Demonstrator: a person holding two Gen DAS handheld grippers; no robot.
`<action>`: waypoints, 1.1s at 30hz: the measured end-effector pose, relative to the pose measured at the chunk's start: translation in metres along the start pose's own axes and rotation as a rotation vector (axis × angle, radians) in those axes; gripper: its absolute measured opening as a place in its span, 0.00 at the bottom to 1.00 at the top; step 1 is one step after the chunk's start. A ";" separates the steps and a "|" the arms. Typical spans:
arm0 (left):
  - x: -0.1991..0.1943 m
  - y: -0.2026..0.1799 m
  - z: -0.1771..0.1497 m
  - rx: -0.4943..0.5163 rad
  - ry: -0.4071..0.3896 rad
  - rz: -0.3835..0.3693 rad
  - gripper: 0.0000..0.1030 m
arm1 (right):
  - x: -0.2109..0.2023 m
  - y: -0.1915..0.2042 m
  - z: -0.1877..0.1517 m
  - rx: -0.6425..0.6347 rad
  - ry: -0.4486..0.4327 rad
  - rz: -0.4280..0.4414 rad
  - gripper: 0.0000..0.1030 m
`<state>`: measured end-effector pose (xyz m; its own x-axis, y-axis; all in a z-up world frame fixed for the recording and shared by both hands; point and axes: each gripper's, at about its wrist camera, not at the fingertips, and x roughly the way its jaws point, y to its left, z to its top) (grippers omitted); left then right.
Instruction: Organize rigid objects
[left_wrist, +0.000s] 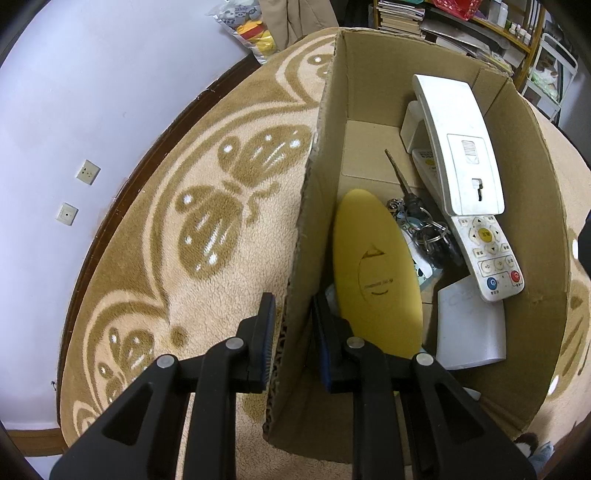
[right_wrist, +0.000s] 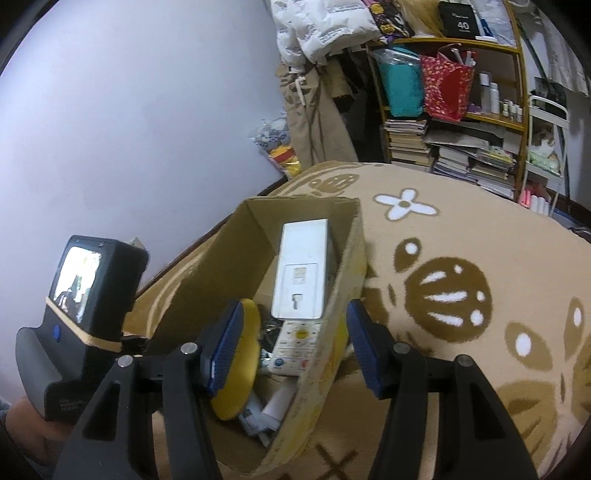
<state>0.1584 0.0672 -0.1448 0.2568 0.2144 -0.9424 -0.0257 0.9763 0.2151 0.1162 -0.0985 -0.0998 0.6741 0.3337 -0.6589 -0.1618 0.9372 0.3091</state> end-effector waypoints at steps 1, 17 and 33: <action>0.000 0.000 0.000 0.000 0.000 0.000 0.20 | 0.000 -0.002 0.000 0.006 0.001 -0.009 0.65; -0.002 0.001 -0.002 0.000 -0.006 0.001 0.20 | 0.005 -0.033 -0.005 0.049 0.060 -0.167 0.88; -0.039 -0.008 -0.009 0.045 -0.172 0.039 0.73 | -0.040 -0.037 -0.017 0.035 0.041 -0.332 1.00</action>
<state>0.1396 0.0516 -0.1121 0.4182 0.2402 -0.8760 0.0034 0.9640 0.2660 0.0832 -0.1445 -0.0965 0.6561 0.0150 -0.7545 0.0871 0.9916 0.0955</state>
